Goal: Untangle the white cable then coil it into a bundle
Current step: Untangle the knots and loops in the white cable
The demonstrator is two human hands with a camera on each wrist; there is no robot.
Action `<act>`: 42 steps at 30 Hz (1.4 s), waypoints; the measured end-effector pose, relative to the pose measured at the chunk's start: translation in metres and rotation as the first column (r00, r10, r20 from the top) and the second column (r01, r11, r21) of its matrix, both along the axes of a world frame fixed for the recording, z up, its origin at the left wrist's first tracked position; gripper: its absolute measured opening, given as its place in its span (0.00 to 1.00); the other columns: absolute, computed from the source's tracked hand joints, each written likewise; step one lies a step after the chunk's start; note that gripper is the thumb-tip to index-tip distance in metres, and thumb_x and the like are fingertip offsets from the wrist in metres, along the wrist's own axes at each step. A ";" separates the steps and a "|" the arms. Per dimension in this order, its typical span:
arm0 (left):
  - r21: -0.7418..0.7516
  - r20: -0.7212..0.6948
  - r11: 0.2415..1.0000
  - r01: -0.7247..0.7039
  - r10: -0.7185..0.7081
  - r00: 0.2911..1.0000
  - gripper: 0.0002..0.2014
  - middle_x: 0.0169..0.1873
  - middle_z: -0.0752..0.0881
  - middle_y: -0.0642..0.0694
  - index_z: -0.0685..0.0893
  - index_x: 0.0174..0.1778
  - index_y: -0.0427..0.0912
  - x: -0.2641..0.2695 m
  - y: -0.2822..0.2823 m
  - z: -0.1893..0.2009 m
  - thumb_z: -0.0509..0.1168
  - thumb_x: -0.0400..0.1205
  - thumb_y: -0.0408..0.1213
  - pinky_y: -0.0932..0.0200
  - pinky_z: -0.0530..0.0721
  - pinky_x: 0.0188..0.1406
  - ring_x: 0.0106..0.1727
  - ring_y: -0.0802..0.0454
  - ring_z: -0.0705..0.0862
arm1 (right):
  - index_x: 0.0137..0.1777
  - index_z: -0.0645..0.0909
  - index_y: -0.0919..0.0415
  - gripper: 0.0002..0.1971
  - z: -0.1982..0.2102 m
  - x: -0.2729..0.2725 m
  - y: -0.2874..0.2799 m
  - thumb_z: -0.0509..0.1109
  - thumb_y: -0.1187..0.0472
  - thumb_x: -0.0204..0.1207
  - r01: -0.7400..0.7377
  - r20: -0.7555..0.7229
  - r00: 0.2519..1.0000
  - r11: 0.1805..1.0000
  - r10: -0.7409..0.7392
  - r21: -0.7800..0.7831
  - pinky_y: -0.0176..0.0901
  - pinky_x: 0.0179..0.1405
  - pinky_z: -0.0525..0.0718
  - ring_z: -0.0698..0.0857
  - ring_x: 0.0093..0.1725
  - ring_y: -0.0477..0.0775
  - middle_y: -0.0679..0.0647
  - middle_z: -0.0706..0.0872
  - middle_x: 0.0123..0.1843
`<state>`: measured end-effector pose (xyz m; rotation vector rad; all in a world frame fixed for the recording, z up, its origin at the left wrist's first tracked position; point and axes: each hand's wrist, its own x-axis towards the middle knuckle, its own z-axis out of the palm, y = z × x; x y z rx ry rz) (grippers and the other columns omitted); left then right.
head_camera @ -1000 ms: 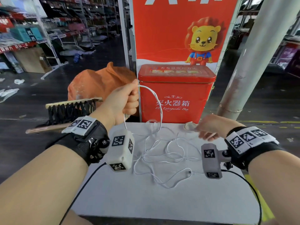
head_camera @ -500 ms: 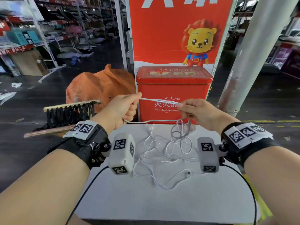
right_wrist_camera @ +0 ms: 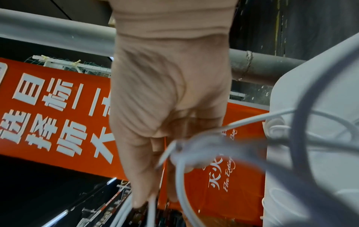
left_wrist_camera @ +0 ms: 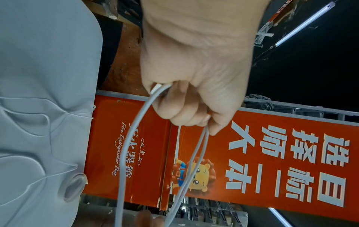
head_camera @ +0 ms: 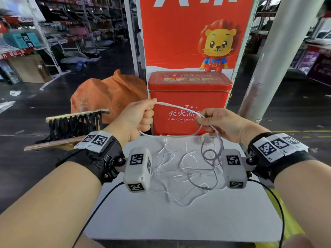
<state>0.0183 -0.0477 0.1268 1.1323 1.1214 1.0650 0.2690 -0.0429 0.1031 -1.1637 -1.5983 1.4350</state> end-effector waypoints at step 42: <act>0.158 -0.409 0.978 0.137 -0.062 0.910 0.22 0.21 0.63 0.48 0.72 0.28 0.44 0.041 -0.009 -0.018 0.60 0.83 0.55 0.64 0.56 0.18 0.19 0.53 0.60 | 0.46 0.74 0.67 0.11 0.017 -0.071 -0.020 0.50 0.70 0.83 -0.091 0.628 0.773 0.963 -0.092 0.254 0.32 0.14 0.75 0.79 0.23 0.50 0.57 0.80 0.33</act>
